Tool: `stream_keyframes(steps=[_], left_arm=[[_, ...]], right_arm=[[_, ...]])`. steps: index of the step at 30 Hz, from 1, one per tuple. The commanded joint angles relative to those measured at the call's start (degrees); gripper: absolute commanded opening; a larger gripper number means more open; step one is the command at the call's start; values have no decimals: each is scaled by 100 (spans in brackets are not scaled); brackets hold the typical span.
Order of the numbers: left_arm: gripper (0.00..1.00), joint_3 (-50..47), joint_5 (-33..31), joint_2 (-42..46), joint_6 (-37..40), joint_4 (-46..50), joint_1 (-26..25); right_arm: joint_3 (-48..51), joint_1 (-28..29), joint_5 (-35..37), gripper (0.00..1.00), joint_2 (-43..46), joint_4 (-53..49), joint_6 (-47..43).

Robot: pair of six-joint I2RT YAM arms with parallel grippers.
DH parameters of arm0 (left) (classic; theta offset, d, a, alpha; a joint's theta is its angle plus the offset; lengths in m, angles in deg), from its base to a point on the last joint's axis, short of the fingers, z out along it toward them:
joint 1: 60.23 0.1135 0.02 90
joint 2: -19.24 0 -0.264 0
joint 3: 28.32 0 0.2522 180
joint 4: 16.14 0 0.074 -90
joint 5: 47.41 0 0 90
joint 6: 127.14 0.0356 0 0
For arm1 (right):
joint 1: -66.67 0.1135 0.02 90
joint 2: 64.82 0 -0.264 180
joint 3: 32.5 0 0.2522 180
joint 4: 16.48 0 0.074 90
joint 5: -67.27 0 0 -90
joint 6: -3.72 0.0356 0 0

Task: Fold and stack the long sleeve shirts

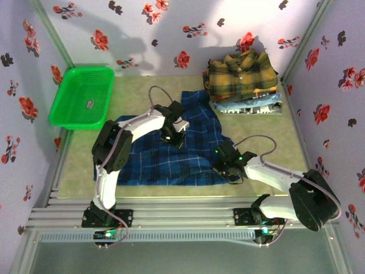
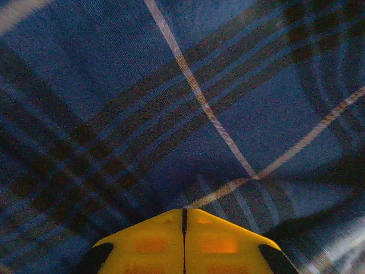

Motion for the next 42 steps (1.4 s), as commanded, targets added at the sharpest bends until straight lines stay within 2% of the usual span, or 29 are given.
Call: stream_keyframes(steps=[1, 5, 7, 9, 11, 12, 14, 28, 34, 37, 42], left_arm=[[6, 23, -201, 346, -62, -269, 54], [6, 87, -147, 263, -78, -298, 54], [9, 57, 161, 260, -10, -371, 57], [34, 67, 477, 225, 142, -383, 47], [49, 138, 656, 154, 259, -313, 49], [54, 221, 697, 79, 325, -222, 49], [57, 378, 735, -80, 421, -36, 34], [52, 815, 485, -815, 829, 478, -153], [34, 702, 789, -832, 833, 437, -180], [19, 682, 840, -846, 859, 462, -171], [9, 729, 821, -854, 800, 446, -158]], right_arm=[[116, -20, 243, 0, 110, -209, 70], [180, -23, 224, 0, 234, -210, 104], [185, -26, 224, 0, 265, -228, 100], [185, -23, 192, 0, 241, -205, 73], [173, -22, 163, 0, 200, -201, 50], [175, -18, 142, 0, 195, -202, 47], [175, -19, 119, 0, 182, -194, 25], [178, -23, 102, 0, 269, -357, -66], [167, -18, 102, 0, 264, -374, -85], [167, -18, 103, 0, 280, -385, -96], [171, -19, 119, 0, 342, -463, -104]])
